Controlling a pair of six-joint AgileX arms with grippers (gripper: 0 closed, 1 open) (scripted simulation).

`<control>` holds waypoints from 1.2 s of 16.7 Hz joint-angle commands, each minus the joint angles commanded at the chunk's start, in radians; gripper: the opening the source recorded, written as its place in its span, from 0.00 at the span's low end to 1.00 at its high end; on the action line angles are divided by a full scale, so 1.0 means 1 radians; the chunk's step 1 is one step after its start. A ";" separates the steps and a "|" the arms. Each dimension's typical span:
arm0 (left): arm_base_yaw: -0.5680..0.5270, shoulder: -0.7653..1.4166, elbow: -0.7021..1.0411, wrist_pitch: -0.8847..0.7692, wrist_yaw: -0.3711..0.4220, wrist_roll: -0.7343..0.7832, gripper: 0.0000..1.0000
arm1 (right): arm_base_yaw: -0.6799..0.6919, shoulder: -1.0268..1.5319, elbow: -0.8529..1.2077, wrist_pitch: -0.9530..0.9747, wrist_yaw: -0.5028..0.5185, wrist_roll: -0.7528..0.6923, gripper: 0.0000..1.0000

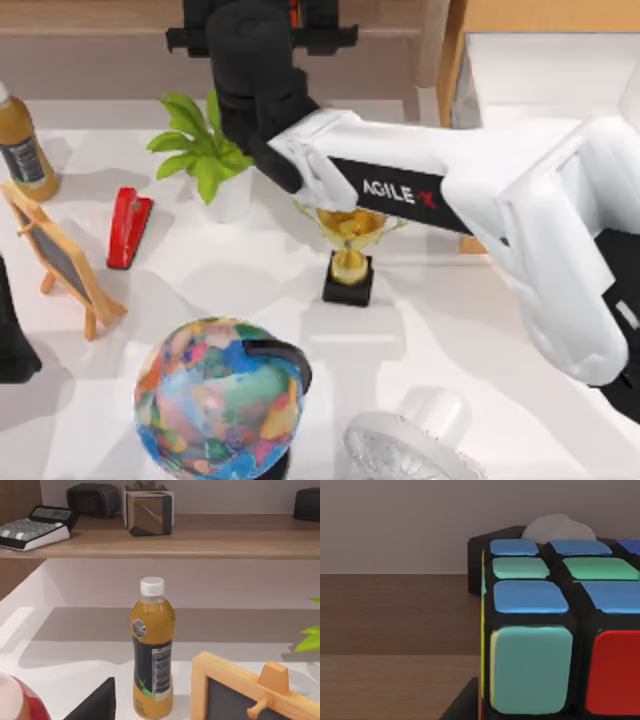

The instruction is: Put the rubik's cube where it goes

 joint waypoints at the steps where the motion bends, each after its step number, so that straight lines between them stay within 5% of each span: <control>1: 0.000 0.000 0.000 0.000 0.000 0.000 1.00 | 0.000 0.000 0.000 0.000 0.000 0.000 0.40; 6: 0.000 0.000 0.000 0.000 0.000 0.000 1.00 | 0.000 0.000 0.000 0.000 0.000 0.000 0.02; 20: 0.000 0.000 0.000 0.000 0.000 0.000 1.00 | 0.023 -0.073 -0.076 0.002 0.018 0.003 0.00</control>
